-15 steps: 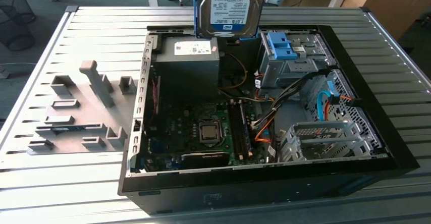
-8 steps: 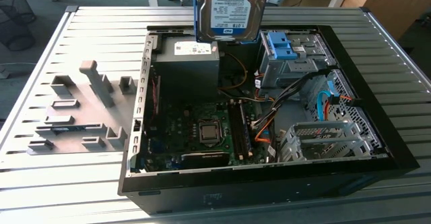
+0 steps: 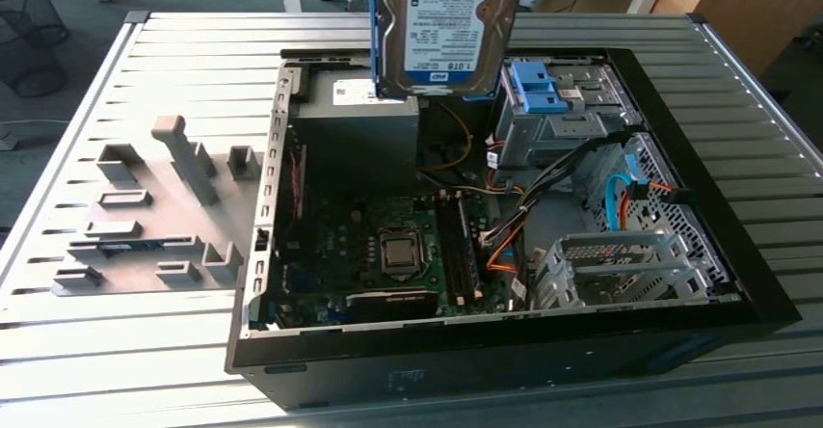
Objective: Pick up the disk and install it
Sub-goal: 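Insert the disk into the insertion slot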
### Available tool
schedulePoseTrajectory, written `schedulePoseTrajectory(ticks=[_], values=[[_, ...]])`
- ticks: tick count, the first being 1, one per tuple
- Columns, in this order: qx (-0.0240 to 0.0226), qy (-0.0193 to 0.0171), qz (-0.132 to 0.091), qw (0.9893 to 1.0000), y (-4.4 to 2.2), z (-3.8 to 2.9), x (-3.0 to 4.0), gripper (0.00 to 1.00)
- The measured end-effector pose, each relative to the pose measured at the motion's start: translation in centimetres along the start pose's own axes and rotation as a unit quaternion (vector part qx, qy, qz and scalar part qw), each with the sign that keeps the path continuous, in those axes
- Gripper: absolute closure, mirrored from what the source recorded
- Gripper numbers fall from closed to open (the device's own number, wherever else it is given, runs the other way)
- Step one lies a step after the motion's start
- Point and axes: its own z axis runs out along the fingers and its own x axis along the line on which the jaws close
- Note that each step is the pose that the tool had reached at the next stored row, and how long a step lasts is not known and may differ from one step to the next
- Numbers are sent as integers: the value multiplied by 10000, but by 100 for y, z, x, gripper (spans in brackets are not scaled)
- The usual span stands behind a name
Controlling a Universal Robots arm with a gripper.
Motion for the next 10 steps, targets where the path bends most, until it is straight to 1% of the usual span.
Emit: schedulePoseTrajectory(ticks=[3,5,7,10], values=[[7,0,0,10000,-3,6,81,63],[25,-1,-1,10000,-6,17,131,63],[63,-2,-5,10000,-7,27,157,63],[126,-5,-17,9999,-8,42,166,63]])
